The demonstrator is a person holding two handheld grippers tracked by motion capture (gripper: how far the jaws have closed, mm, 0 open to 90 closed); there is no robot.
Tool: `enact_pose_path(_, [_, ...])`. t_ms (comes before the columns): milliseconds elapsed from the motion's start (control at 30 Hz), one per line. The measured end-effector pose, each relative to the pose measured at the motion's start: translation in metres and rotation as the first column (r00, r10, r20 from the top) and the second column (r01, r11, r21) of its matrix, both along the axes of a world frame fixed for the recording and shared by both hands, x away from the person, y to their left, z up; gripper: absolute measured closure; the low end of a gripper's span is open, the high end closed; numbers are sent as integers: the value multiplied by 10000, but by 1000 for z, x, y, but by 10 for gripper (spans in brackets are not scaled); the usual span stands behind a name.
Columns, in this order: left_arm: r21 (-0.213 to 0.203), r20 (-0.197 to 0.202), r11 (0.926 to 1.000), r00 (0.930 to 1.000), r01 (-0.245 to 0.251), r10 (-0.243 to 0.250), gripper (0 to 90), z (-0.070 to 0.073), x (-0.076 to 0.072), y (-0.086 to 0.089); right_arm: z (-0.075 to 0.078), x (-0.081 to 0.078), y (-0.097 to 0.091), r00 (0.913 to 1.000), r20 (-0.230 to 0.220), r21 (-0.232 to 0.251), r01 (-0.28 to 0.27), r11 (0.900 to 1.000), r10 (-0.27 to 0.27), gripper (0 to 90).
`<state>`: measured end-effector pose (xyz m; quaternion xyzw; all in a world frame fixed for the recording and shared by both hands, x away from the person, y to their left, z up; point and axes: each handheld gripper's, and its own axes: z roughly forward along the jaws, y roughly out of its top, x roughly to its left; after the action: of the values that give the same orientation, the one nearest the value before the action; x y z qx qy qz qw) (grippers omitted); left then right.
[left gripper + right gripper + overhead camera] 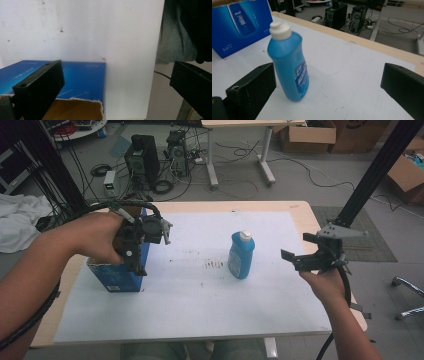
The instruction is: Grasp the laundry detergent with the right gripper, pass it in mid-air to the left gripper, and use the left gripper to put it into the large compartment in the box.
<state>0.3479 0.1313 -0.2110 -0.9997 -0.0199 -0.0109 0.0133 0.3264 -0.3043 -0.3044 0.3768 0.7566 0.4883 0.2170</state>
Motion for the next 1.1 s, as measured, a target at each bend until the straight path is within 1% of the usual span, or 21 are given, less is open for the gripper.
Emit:
enact_pose_path(33, [9, 14, 10000, 10000, -38, 38, 1, 1, 0, 0, 0, 0, 0, 10000, 0, 0, 0, 10000, 0, 0])
enact_pose_path(133, [-25, 59, 10000, 10000, -63, 63, 1, 3, -1, 1, -18, -8, 9, 9999, -54, 115, -95, 9999, 96, 0])
enact_pose_path(167, [-21, 52, 10000, 10000, -48, 48, 1, 4, -2, 1, -18, -8, 9, 9999, -54, 115, -95, 9999, 96, 0])
enact_pose_path(233, [-112, 127, 9999, 9999, -19, 20, 1, 3, -3, 1, -24, -10, 15, 9999, -28, 208, -139, 9997, 140, 0])
enact_pose_path(300, [-51, 88, 10000, 10000, -17, 18, 1, 3, -5, 1, -30, -10, 22, 9999, 78, 320, -85, 9995, 82, 0])
enact_pose_path(367, [-16, 83, 10000, 10000, 28, -28, 1, 4, -6, 0, -36, -9, 28, 9999, -22, 390, -165, 9991, 166, 0])
enact_pose_path(400, [-44, 66, 10000, 10000, 51, -51, 1, 4, -7, 0, -39, -9, 32, 9999, -15, 324, -170, 9993, 170, 0])
enact_pose_path(433, [-18, 68, 10000, 9999, 94, -94, 1, 5, -8, 0, -47, -7, 39, 9996, -104, 354, -253, 9991, 257, 0])
enact_pose_path(500, [-70, 72, 9999, 9999, 73, -72, 1, 5, -9, 0, -49, -6, 41, 9996, -122, 356, -247, 9991, 252, 0])
enact_pose_path(533, [-81, 91, 9999, 9999, 133, -132, 1, 5, -10, 0, -52, -5, 43, 9995, -161, 406, -274, 9988, 281, 0])
enact_pose_path(600, [-118, 116, 9999, 9999, 99, -98, 1, 5, -11, 0, -57, -4, 48, 9994, -202, 446, -282, 9986, 291, 0])
enact_pose_path(667, [-123, 103, 9998, 9999, 138, -136, 1, 5, -11, -1, -61, -3, 53, 9995, -179, 456, -246, 9987, 254, 0])
enact_pose_path(833, [-166, 107, 9997, 9998, 175, -173, 1, 5, -12, -1, -73, -2, 66, 9995, -240, 373, -204, 9991, 213, 0])
enact_pose_path(867, [-204, 118, 9997, 9998, 167, -165, 1, 5, -13, -1, -78, -1, 70, 9992, -318, 466, -213, 9987, 228, 0])
enact_pose_path(900, [-212, 95, 9996, 9998, 170, -168, 1, 5, -13, -1, -78, -1, 70, 9992, -318, 466, -213, 9987, 228, 0])
enact_pose_path(933, [-212, 91, 9996, 9998, 179, -177, 1, 4, -13, -1, -83, 1, 74, 9989, -415, 544, -204, 9983, 226, 0])
enact_pose_path(967, [-188, 102, 9997, 9998, 183, -181, 1, 4, -13, -1, -83, 1, 74, 9989, -415, 544, -204, 9983, 226, 0])
enact_pose_path(1033, [-234, 118, 9996, 9998, 177, -174, 1, 4, -14, -1, -89, 3, 78, 9986, -485, 644, -170, 9978, 201, 0])
enact_pose_path(1067, [-235, 116, 9995, 9997, 205, -202, 1, 3, -15, -1, -93, 5, 80, 9984, -544, 793, -133, 9968, 177, 0])
enact_pose_path(1100, [-265, 135, 9995, 9997, 187, -184, 1, 3, -15, 0, -93, 5, 80, 9984, -544, 793, -133, 9968, 177, 0])
